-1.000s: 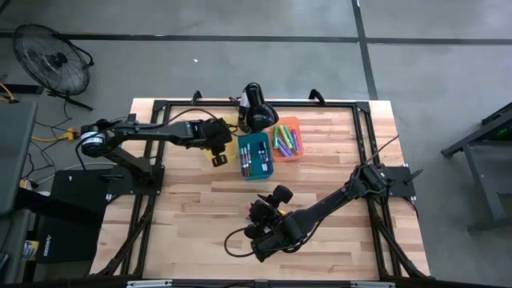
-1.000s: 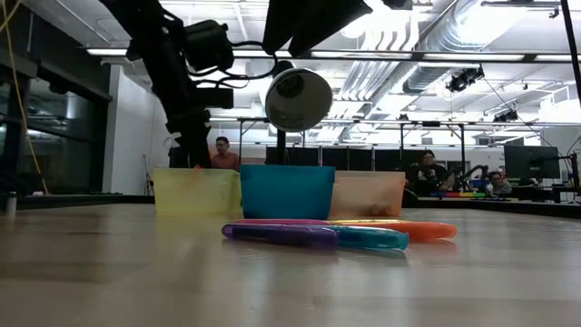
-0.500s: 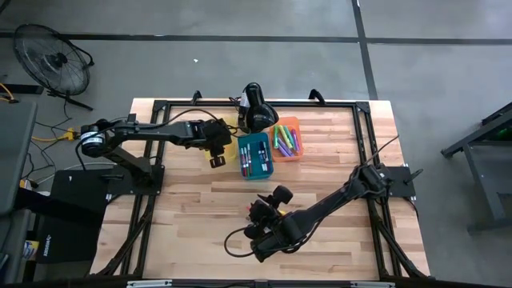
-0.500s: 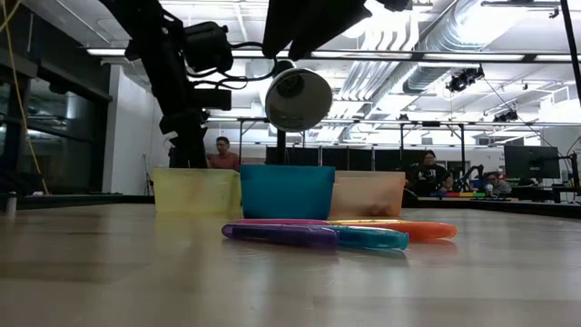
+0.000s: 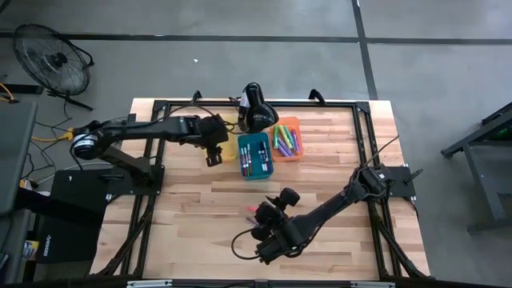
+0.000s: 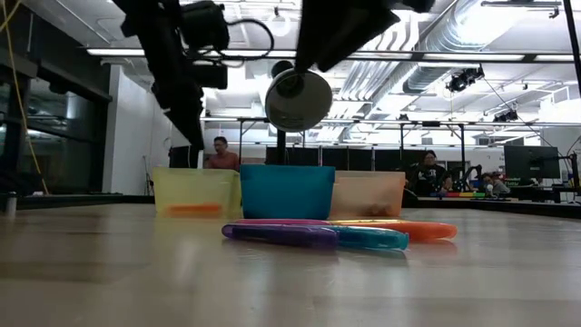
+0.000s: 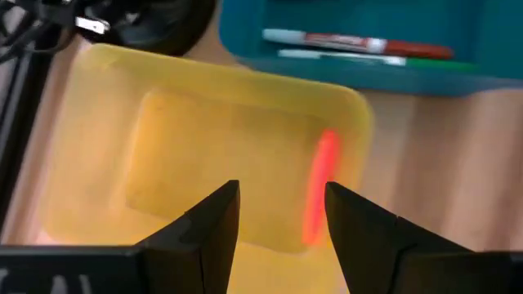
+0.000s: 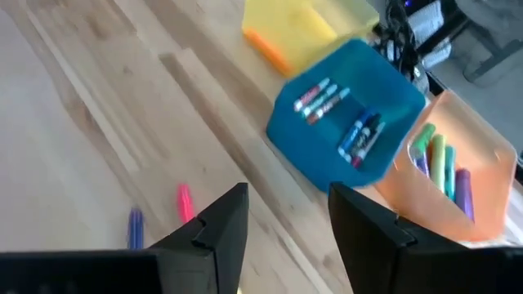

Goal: Pick & Place Markers
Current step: Put the yellow mini marker into the yellow bin

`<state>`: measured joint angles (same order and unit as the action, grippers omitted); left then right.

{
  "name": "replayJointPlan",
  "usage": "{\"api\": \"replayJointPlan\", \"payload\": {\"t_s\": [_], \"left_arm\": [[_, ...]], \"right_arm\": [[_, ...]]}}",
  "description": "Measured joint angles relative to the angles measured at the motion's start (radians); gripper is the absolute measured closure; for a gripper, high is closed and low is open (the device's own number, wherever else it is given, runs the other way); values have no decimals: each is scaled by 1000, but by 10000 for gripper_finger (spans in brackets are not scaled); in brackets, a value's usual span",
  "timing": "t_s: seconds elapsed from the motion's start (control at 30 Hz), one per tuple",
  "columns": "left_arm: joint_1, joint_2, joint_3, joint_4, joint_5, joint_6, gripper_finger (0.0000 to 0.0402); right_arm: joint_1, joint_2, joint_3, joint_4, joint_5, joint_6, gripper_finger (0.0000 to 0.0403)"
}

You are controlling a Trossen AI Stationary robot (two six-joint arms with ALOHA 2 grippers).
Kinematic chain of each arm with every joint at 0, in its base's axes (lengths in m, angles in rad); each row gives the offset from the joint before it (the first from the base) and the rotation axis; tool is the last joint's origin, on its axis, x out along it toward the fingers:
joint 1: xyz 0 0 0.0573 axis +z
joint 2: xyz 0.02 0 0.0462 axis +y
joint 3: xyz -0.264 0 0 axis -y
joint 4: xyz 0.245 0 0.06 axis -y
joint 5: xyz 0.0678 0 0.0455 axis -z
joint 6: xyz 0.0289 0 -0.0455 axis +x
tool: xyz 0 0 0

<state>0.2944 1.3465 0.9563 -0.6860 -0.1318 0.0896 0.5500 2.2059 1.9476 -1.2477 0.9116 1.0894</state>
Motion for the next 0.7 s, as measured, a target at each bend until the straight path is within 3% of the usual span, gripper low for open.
{"api": "replayJointPlan", "payload": {"t_s": [0.23,0.37,0.7], "left_arm": [[-147,-111,-2,-37,-19,-63,225],[-251,-144,-2,-52,-75,-113,225],[-567,-164,-3,-117,-171,-301,225]], "right_arm": [[18,0,0,-105,-89,-62,241],[11,0,0,-150,-215,-182,246],[-73,-1,0,-123,-417,-465,247]]}}
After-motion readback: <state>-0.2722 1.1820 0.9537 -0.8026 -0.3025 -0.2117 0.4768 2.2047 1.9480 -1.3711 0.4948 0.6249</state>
